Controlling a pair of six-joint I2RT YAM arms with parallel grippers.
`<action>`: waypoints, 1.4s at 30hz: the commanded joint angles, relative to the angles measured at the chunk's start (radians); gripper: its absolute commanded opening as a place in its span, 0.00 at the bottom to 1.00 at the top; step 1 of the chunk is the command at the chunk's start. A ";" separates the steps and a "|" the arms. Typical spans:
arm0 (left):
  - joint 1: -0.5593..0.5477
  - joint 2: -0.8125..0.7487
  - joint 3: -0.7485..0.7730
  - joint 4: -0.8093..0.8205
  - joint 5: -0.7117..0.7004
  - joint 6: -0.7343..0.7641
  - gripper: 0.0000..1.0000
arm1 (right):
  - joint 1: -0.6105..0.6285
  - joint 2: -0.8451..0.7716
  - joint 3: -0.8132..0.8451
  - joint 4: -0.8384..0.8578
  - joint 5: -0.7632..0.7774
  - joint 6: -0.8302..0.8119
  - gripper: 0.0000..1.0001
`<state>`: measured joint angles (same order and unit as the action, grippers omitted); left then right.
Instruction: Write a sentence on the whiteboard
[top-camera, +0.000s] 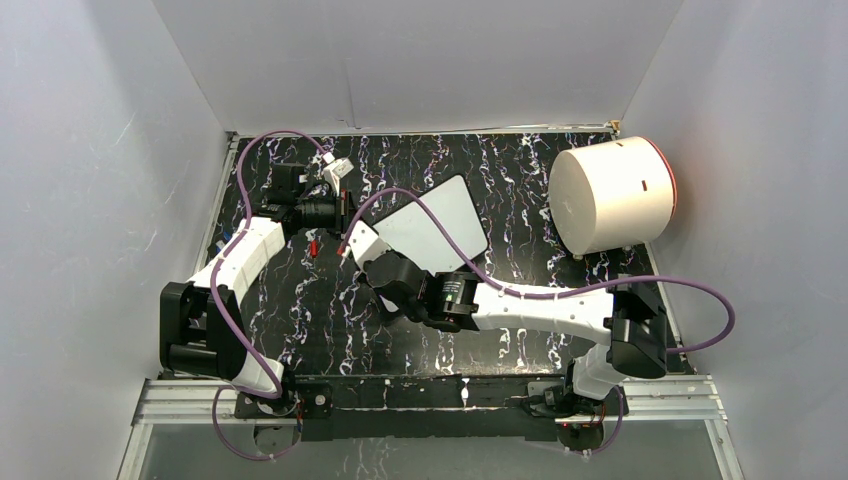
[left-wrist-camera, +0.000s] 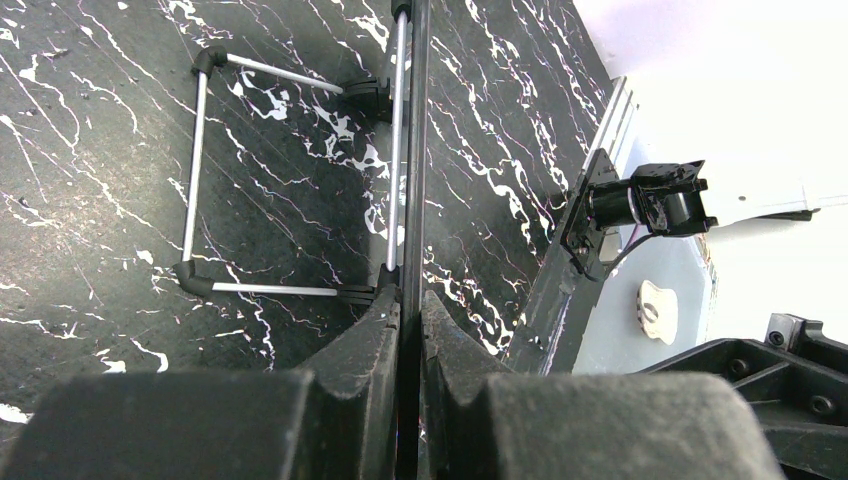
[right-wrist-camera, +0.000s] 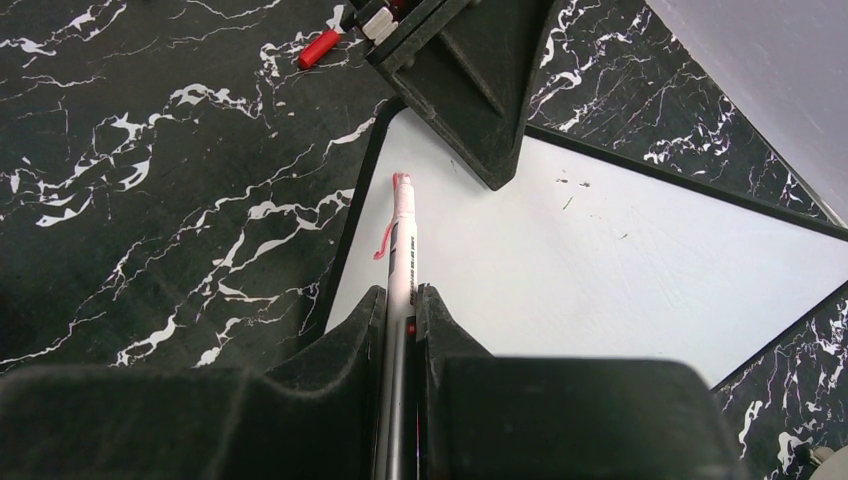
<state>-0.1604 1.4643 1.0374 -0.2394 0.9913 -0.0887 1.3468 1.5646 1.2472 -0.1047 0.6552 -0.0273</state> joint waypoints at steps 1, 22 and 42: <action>-0.019 0.021 0.003 -0.057 -0.017 0.007 0.00 | -0.002 0.021 0.042 0.054 0.016 -0.008 0.00; -0.023 0.021 0.001 -0.058 -0.019 0.007 0.00 | -0.015 0.035 0.042 0.080 0.049 -0.011 0.00; -0.025 0.022 0.002 -0.063 -0.025 0.012 0.00 | -0.029 0.032 0.037 0.022 0.100 0.015 0.00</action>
<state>-0.1612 1.4647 1.0374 -0.2394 0.9871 -0.0883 1.3327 1.5963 1.2491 -0.0822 0.7197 -0.0284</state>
